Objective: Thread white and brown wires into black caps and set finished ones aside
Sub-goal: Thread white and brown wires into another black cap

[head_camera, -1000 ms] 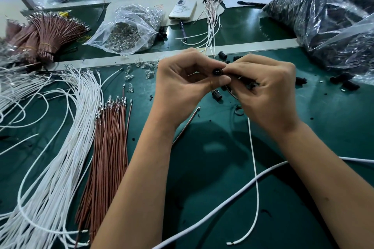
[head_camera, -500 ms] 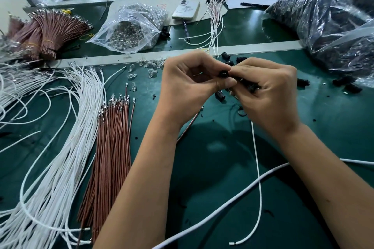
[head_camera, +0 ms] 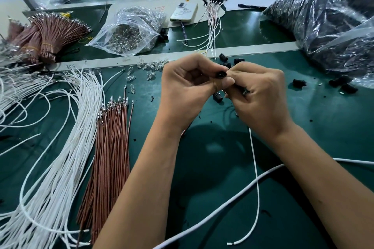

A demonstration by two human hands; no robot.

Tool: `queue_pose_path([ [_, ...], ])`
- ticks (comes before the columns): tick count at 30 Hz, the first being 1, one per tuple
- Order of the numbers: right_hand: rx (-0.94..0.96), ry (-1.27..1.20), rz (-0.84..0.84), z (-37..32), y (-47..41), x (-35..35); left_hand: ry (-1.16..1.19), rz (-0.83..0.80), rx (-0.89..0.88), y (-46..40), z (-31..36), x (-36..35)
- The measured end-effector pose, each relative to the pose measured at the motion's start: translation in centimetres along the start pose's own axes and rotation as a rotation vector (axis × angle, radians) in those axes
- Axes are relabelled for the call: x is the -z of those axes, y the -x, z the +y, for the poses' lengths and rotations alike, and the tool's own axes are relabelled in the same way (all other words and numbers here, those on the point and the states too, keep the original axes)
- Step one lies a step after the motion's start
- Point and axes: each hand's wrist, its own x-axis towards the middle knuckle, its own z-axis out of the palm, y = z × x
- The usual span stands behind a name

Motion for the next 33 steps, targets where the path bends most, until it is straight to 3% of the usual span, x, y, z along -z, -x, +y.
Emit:
queue_pose_path([
  [7,-0.003,-0.002,0.005,0.2,-0.1,0.12,-0.022,0.006,0.019,-0.03,-0.06,0.11],
  [13,-0.032,-0.049,-0.028,0.28,-0.31,0.41,-0.174,0.011,-0.019,-0.25,-0.21,0.49],
  [33,0.003,-0.036,-0.022,0.4,-0.23,0.03,0.048,-0.016,-0.011,-0.07,-0.56,0.04],
])
